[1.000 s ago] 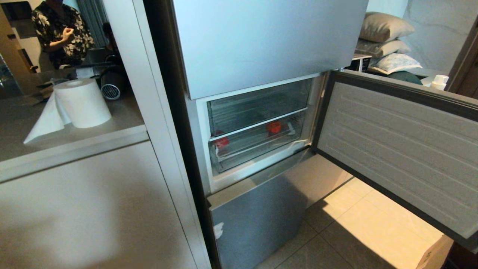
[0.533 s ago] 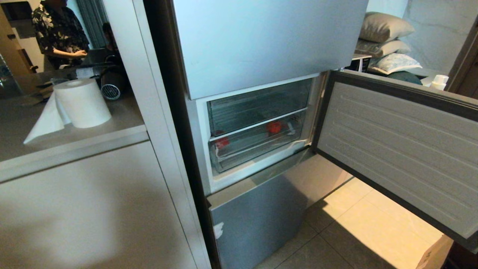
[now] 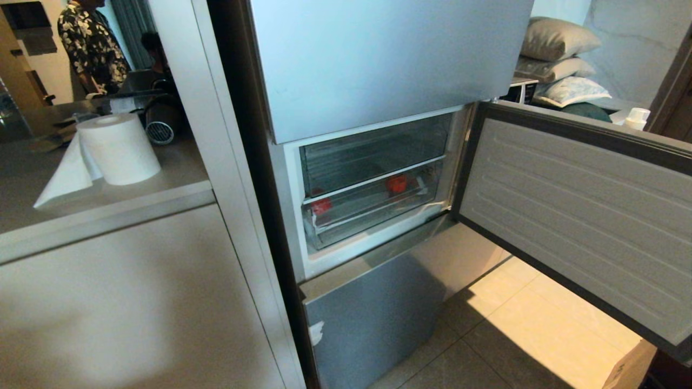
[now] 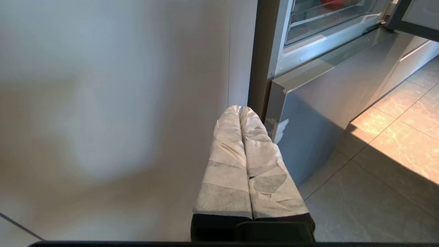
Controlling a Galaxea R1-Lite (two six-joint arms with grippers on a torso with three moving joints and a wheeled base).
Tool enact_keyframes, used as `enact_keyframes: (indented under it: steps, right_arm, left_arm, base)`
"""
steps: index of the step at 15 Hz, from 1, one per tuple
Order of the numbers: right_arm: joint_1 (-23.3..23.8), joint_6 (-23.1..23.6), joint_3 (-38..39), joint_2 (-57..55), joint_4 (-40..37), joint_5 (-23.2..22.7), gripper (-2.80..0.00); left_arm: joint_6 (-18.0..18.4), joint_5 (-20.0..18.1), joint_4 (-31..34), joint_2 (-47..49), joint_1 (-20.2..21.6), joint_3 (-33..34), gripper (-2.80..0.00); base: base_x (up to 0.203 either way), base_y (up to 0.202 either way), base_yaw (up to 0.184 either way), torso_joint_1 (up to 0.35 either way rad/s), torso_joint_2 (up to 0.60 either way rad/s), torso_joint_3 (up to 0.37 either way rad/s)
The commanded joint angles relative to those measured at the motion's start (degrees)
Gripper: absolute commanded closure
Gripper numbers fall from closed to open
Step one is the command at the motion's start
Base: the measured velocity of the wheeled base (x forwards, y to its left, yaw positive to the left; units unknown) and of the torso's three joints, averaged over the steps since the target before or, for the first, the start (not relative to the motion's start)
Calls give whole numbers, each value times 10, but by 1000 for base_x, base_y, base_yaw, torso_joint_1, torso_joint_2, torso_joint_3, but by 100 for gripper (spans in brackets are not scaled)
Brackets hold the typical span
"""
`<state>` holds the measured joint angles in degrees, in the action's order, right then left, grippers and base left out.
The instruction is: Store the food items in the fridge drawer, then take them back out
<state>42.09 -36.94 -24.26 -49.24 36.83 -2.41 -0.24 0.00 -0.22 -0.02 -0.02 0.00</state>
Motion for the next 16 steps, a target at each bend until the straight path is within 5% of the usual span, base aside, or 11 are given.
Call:
enact_keyframes:
  steps: [1, 8, 16]
  right_arm:
    - [16, 1, -33, -65, 41, 0, 0]
    - [50, 37, -179, -156, 42, -2, 0]
    - [219, -7, -184, -198, 43, -72, 0]
  left_arm:
    - [0, 0, 0, 0, 0, 1, 0]
    - [0, 0, 0, 0, 0, 1, 0]
    - [0, 0, 0, 0, 0, 1, 0]
  base:
    - [0, 0, 0, 0, 0, 0]
    - [0, 0, 0, 0, 0, 0]
    - [0, 0, 0, 0, 0, 0]
